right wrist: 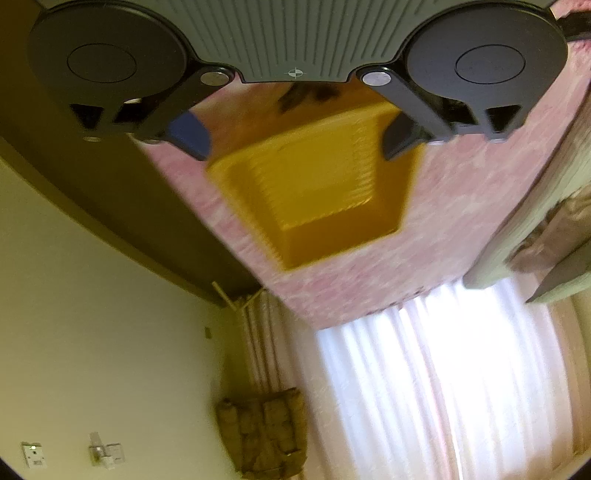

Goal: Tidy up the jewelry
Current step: 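Grasp the rim of the yellow plastic tray with the right tool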

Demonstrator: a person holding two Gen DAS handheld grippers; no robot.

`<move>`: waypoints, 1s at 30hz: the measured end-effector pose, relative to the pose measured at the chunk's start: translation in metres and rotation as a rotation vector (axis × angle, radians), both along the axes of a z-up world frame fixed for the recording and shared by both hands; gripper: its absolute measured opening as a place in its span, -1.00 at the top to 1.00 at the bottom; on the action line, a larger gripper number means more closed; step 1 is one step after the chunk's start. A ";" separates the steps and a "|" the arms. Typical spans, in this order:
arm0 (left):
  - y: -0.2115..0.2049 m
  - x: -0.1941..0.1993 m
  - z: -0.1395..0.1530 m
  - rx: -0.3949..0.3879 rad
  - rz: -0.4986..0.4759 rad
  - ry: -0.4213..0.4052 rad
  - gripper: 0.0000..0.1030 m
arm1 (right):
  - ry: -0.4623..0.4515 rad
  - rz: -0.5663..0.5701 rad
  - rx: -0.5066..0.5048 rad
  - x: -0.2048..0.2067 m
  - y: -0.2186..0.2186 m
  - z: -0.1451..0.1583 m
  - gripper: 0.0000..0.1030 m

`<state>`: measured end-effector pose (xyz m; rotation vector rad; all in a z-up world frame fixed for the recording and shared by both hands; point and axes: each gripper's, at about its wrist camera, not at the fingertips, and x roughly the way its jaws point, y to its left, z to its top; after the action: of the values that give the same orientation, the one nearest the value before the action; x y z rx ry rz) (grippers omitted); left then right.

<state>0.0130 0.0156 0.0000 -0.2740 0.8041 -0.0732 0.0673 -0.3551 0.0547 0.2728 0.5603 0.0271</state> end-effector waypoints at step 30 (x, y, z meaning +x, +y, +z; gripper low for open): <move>0.001 0.031 -0.016 0.013 0.038 -0.032 -0.98 | 0.221 0.083 0.017 0.102 -0.042 -0.060 0.75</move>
<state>0.0445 0.0170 -0.0156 -0.2755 0.7666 -0.0368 0.1691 -0.3975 -0.0051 0.2703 0.7915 0.0829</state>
